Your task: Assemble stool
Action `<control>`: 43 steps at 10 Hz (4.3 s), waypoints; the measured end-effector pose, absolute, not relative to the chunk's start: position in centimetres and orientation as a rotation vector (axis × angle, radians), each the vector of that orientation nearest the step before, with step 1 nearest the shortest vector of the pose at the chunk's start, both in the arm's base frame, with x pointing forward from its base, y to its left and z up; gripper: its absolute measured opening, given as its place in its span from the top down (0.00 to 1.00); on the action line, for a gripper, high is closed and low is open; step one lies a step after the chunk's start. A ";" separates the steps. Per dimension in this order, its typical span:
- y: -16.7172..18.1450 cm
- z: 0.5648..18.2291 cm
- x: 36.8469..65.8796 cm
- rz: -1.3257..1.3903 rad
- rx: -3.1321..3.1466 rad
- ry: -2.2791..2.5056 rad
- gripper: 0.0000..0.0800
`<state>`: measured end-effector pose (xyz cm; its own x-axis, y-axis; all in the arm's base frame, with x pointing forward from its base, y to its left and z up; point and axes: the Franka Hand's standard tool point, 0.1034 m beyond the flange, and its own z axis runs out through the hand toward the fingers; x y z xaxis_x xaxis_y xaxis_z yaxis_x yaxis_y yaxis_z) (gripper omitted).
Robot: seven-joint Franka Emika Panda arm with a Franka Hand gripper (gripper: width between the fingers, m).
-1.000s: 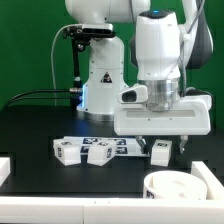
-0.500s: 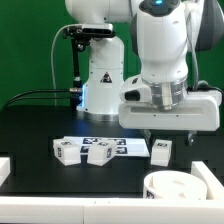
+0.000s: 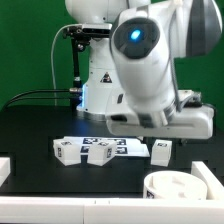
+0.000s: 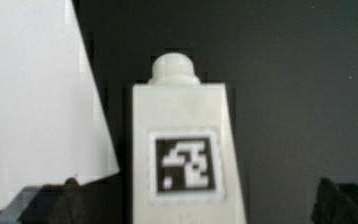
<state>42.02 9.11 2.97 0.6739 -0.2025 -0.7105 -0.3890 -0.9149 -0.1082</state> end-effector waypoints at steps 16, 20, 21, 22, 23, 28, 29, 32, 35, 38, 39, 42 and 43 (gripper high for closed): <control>9.5 1.0 40.8 1.421 -2.392 0.575 0.58; 8.8 6.6 43.9 1.293 -2.469 0.508 0.58; 8.8 8.4 45.3 1.181 -2.541 0.424 0.58; 8.9 7.9 45.8 1.056 -2.604 0.453 0.58; 8.9 7.7 45.5 0.981 -2.645 0.467 0.58; 8.0 12.3 51.3 0.605 -2.835 0.271 0.58; 8.4 12.7 52.7 0.491 -2.868 0.261 0.58; 8.1 12.2 53.0 0.184 -2.936 0.274 0.58; 7.2 12.8 56.5 -0.103 -3.000 0.127 0.58; 8.0 13.7 59.8 -0.287 -3.021 -0.058 0.58; 7.9 13.4 59.4 -0.282 -3.024 -0.059 0.58; 7.4 13.1 59.7 -0.238 -3.030 -0.070 0.58; 6.8 12.5 60.5 -0.228 -3.031 -0.093 0.58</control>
Offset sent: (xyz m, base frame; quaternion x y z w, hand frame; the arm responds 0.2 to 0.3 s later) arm 0.0000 0.0000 0.0000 0.0000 0.0000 0.0000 1.0000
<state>60.48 6.80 12.52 0.9870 0.0530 0.1519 0.0681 -0.9931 -0.0955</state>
